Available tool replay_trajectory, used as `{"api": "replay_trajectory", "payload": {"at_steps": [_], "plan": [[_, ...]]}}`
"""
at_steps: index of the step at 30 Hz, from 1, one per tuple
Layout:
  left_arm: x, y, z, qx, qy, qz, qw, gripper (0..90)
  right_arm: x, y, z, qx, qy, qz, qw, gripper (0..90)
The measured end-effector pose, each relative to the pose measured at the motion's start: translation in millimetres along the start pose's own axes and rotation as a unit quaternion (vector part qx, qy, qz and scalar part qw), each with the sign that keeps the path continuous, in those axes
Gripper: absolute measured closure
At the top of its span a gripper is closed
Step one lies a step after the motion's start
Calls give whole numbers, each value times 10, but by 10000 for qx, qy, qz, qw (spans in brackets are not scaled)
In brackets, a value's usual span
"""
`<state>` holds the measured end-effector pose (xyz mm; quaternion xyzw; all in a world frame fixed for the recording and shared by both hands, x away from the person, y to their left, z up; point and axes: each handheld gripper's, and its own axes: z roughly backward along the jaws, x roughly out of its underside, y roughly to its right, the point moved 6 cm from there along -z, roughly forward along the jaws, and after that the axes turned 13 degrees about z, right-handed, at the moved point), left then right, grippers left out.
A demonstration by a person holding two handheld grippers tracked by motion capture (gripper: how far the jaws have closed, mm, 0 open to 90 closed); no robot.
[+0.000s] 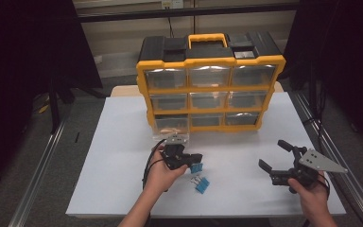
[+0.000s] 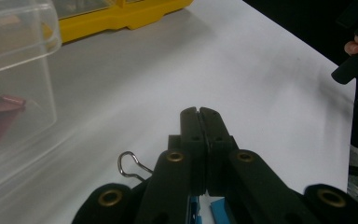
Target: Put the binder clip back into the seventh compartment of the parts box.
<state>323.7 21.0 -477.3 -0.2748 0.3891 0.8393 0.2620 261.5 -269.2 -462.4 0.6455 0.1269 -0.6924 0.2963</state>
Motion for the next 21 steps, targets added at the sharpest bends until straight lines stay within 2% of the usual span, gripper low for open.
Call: {"api": "replay_trajectory", "payload": {"at_steps": [10,12,21], "plan": [[-54,13,55,-28,-10,12,10000,896,2,-5,-3,0,-2,-31,10000,16],[-67,23,57,41,57,54,10000,896,2,-4,-2,2,-1,-29,10000,15],[-125,27,108,32,47,115,9999,895,4,-3,-4,17,0,-19,10000,15]]}}
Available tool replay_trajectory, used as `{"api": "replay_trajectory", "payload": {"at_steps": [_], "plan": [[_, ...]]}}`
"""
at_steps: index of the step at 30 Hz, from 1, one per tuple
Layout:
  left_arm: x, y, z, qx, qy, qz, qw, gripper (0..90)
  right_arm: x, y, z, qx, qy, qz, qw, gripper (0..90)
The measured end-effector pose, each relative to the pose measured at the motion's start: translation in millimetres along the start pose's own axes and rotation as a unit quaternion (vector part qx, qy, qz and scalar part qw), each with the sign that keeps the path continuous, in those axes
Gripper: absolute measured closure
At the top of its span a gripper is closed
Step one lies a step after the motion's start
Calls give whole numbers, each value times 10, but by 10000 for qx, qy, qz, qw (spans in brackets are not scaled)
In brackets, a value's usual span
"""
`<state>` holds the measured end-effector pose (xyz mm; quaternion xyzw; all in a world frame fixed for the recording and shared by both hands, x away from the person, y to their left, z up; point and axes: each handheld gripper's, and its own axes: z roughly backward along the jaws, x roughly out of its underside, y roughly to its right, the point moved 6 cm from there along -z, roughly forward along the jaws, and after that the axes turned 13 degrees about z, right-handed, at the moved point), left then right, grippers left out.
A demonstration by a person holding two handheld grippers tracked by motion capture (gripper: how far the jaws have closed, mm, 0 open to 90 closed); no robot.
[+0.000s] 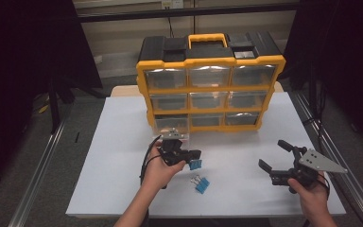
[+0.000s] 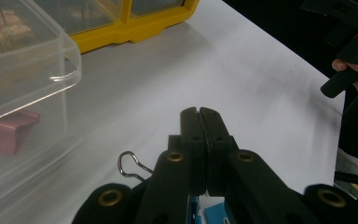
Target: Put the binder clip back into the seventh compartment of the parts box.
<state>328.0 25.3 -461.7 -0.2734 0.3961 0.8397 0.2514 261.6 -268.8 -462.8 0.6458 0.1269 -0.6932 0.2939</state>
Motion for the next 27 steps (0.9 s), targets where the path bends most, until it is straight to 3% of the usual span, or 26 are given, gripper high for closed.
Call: {"api": "replay_trajectory", "payload": {"at_steps": [12,17,19,27], "plan": [[-85,22,26,-31,18,63,10000,895,5,3,0,-3,-15,35,10000,14],[-130,45,44,63,26,22,10000,895,4,5,-1,6,-2,25,10000,14],[-146,48,59,-3,-8,-2,10000,895,4,5,0,4,-2,24,10000,14],[-213,88,90,72,51,67,9999,895,3,3,1,1,-1,12,10000,14]]}}
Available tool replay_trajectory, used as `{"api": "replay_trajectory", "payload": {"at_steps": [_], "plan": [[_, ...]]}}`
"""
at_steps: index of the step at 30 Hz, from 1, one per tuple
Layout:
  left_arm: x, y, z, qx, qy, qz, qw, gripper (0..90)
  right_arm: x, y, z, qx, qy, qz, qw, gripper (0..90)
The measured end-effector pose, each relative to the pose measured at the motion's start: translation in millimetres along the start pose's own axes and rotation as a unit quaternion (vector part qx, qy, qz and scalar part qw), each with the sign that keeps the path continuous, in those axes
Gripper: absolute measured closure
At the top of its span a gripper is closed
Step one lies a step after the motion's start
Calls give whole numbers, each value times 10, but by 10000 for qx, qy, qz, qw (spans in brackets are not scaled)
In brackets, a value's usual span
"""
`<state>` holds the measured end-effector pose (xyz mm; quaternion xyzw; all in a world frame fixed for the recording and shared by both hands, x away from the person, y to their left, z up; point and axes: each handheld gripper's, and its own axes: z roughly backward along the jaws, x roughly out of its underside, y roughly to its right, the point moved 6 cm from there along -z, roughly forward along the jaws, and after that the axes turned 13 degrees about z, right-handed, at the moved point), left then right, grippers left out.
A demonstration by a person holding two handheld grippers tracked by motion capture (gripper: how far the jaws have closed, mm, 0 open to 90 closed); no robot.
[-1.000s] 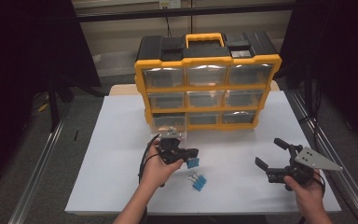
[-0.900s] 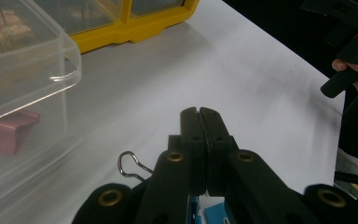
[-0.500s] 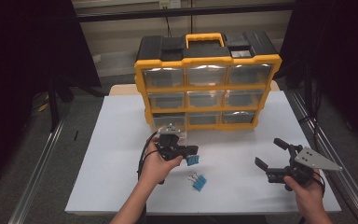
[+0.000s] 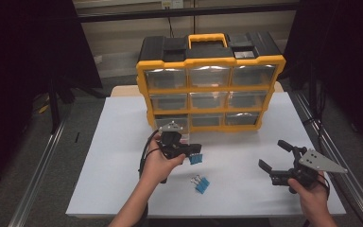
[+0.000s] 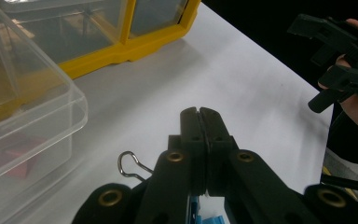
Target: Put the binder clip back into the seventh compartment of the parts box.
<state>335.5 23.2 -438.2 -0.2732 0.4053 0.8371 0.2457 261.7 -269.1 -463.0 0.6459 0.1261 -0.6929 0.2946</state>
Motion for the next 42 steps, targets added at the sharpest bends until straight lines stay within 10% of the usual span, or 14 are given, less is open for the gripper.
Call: {"api": "replay_trajectory", "payload": {"at_steps": [42], "plan": [[-309,66,172,-66,165,-45,9998,895,1,12,18,-9,12,-17,10000,14]]}}
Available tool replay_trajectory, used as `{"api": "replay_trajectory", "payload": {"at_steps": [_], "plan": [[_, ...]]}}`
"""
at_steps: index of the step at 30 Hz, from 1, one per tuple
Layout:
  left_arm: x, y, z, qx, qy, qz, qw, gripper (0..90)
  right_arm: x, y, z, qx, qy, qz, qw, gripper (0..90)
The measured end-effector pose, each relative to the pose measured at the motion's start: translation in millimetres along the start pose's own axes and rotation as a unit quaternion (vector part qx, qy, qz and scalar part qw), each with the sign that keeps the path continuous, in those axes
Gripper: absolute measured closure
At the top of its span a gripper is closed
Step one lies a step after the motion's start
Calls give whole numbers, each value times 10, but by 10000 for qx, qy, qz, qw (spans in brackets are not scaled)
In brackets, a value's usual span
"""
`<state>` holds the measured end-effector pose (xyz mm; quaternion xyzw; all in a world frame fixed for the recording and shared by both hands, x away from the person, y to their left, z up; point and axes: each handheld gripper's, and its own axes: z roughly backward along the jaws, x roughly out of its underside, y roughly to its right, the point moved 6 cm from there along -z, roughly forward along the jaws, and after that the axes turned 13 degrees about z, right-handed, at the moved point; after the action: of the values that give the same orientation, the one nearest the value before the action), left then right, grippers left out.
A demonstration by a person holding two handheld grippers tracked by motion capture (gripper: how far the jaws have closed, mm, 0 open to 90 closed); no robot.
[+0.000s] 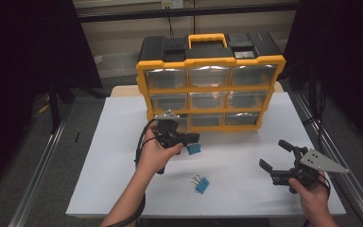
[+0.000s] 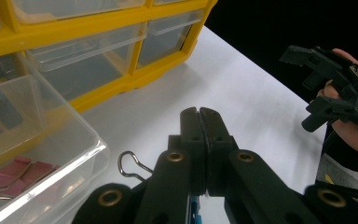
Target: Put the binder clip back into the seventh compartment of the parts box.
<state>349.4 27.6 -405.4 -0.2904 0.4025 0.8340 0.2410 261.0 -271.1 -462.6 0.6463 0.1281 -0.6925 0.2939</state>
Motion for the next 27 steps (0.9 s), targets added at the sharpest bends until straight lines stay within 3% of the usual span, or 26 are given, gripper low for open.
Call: {"api": "replay_trajectory", "payload": {"at_steps": [24,27], "plan": [[-170,-15,73,-42,106,-60,9999,895,2,0,-2,11,-11,-27,10000,14],[-185,-24,74,-44,143,3,9999,895,3,-2,-3,-3,-11,-14,10000,14]]}}
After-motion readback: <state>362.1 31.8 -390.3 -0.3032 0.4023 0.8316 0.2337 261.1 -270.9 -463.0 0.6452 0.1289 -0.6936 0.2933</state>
